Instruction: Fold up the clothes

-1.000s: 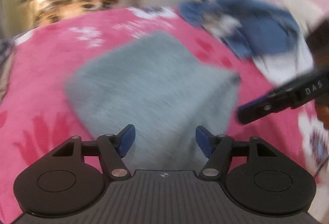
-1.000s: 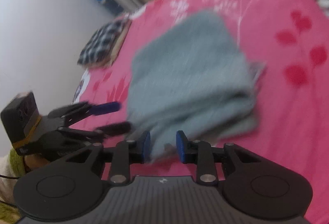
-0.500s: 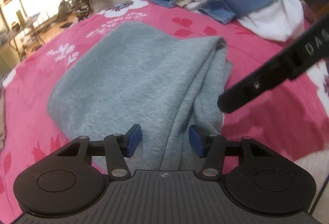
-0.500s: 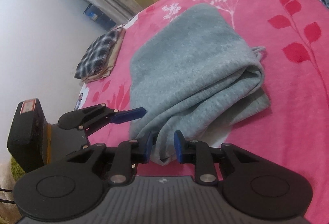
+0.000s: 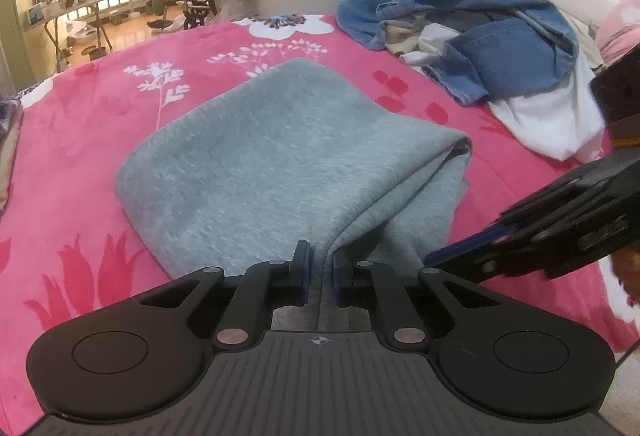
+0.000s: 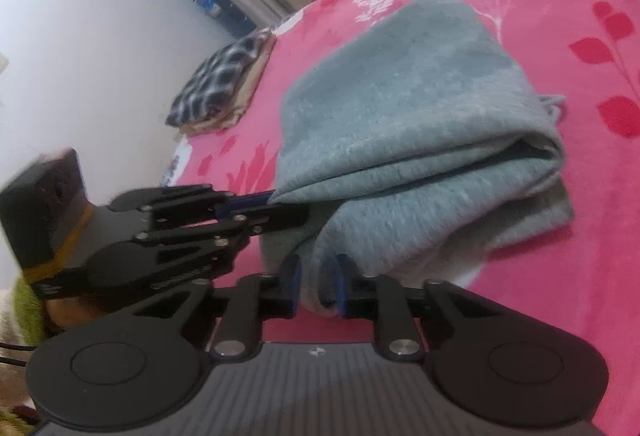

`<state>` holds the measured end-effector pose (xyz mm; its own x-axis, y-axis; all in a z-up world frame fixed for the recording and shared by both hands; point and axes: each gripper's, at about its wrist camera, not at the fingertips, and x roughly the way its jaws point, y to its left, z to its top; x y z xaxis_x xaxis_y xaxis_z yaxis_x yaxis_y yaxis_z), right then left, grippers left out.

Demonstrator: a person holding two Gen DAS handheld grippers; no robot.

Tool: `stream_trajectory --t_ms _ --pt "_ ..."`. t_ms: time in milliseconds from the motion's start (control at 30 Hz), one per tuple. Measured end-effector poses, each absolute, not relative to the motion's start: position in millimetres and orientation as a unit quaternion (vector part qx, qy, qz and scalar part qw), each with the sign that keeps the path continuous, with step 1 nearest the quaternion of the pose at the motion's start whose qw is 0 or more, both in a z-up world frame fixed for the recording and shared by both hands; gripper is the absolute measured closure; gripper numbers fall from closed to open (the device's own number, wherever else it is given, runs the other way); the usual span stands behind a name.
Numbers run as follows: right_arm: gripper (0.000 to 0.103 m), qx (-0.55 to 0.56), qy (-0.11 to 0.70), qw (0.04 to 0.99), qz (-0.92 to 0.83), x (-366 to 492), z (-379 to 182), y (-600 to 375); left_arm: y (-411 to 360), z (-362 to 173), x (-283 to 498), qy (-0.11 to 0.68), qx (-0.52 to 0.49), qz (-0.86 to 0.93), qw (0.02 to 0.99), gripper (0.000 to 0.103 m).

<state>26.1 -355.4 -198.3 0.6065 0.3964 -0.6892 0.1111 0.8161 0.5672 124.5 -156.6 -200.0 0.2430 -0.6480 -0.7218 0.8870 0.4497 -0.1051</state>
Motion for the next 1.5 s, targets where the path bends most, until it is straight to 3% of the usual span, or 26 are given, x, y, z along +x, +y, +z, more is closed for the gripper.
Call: stream_trajectory --t_ms 33,200,500,600,800,933,1067,1300,1500 --pt "0.100 0.282 0.440 0.849 0.080 29.8 -200.2 -353.7 -156.4 -199.5 124.9 0.362 0.161 -0.498 0.771 0.094" --pt "0.100 0.353 0.396 0.845 0.063 34.4 -209.0 -367.1 -155.1 -198.0 124.4 0.358 0.156 -0.502 0.772 0.094" --pt "0.100 0.623 0.289 0.726 -0.026 19.4 -280.0 -387.6 -152.9 -202.7 116.1 0.344 0.178 -0.515 0.765 0.094" --pt "0.100 0.652 0.277 0.705 -0.049 19.1 -295.4 -384.6 -155.0 -212.1 113.4 0.347 0.197 -0.519 0.756 0.094" --pt "0.088 0.561 0.303 0.769 -0.035 7.3 -249.6 -397.0 -155.1 -212.6 115.4 0.342 0.195 -0.515 0.761 0.094" --pt "0.088 0.403 0.339 0.850 0.021 2.6 -210.6 -385.3 -151.1 -208.3 114.5 0.339 0.187 -0.514 0.765 0.094" --pt "0.094 0.275 0.370 0.885 0.064 36.7 -213.9 -354.4 -147.8 -204.9 111.4 0.335 0.183 -0.524 0.761 0.094" --pt "0.099 0.308 0.334 0.890 0.052 67.4 -259.1 -339.5 -146.9 -216.9 108.6 0.346 0.200 -0.534 0.745 0.098" --pt "0.086 0.269 0.322 0.907 0.045 23.7 -219.7 -363.8 -152.3 -221.9 104.4 0.337 0.212 -0.545 0.738 0.097"
